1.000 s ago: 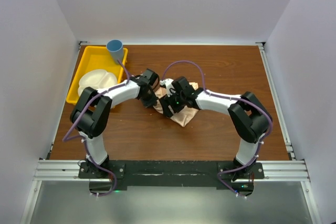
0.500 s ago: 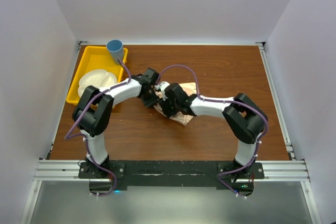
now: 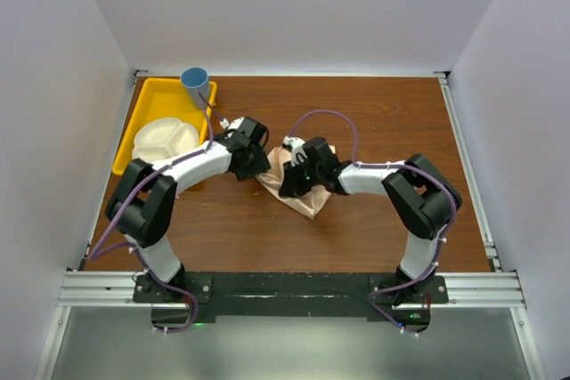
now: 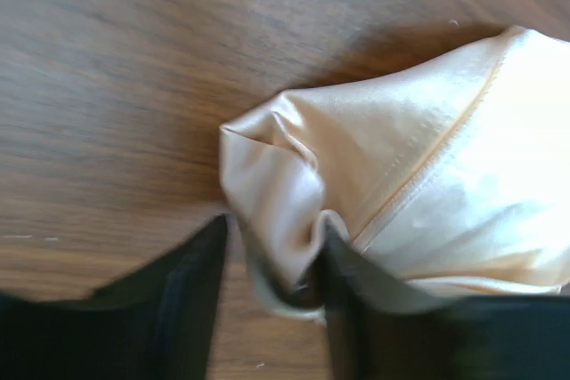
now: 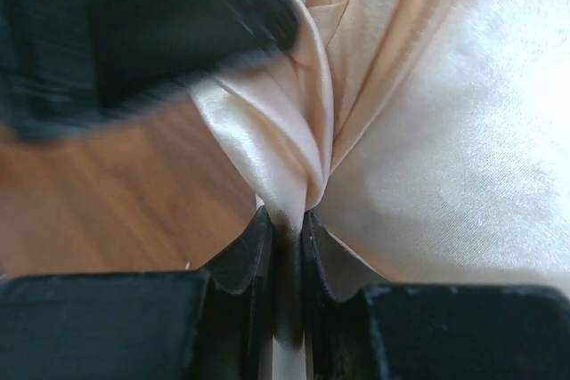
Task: Fold the napkin, place the utensils inside, and roll it up
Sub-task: Roll the napkin with the utensil
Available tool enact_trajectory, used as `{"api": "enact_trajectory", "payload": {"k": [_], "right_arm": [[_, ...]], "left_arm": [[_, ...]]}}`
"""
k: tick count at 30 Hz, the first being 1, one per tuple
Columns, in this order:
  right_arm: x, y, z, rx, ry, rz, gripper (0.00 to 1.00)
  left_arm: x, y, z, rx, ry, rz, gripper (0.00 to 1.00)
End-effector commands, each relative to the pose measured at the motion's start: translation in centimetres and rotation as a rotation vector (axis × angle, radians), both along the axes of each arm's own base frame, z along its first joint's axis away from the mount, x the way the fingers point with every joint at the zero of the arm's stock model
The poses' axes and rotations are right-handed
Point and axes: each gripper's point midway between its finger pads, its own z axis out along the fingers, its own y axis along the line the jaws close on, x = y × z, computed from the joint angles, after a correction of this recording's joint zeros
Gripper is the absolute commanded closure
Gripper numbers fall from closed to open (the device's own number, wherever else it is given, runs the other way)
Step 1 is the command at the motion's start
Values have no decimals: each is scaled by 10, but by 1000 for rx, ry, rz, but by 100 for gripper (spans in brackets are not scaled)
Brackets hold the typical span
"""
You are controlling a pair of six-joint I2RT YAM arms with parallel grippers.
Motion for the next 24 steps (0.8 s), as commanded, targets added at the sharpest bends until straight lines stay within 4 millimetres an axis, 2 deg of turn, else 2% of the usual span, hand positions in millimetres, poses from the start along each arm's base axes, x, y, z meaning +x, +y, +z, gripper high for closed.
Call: {"api": "enact_trajectory", "payload": {"k": [1,2,3,4,5,6,8,9,10,11,12,13,15,17,18,19,23,24], "right_arm": [[-32,-14,-20,149,329,23,100],[-32,-15,-17,189,393,32,100],[-36,-17,-28,191,450,22,100],[-36,-19,-31,203,483,11,100],[-34,-18,-28,232,521,3,100],[-35,-19,-35,230,558,-7,100],[-34,-19,-36,243,603,-26,99],[-35,-20,-38,248,626,-37,99],[-35,-22,-43,249,647,-54,99],[-34,-25,-46,252,664,-77,99],[-32,-28,-49,247,670,-92,99],[-32,-31,-54,234,682,-106,99],[-31,-35,-58,217,688,-116,99],[-30,-38,-61,204,689,-126,99],[-30,-38,-61,203,685,-127,98],[-29,-38,-61,201,686,-131,98],[-29,-41,-60,175,672,-131,94],[-28,-43,-60,164,660,-133,91]], "left_arm": [[33,12,64,30,-287,-42,36],[33,13,67,41,-301,-61,34],[32,14,69,44,-308,-70,33],[31,13,73,38,-318,-86,33],[32,9,76,27,-337,-114,33],[26,4,72,-5,-322,-147,33],[25,-13,79,-85,-361,-214,38],[13,-25,71,-152,-332,-273,45],[12,-30,72,-185,-343,-292,49],[5,-43,70,-262,-347,-337,54],[3,-49,69,-296,-352,-349,64],[10,-58,74,-345,-399,-362,68],[2,-68,65,-427,-363,-381,78],[4,-80,59,-494,-355,-391,84],[4,-82,47,-495,-333,-384,87],[7,-83,43,-503,-331,-372,88],[13,-71,4,-436,-260,-297,98],[11,-66,-11,-412,-220,-279,100]]}}
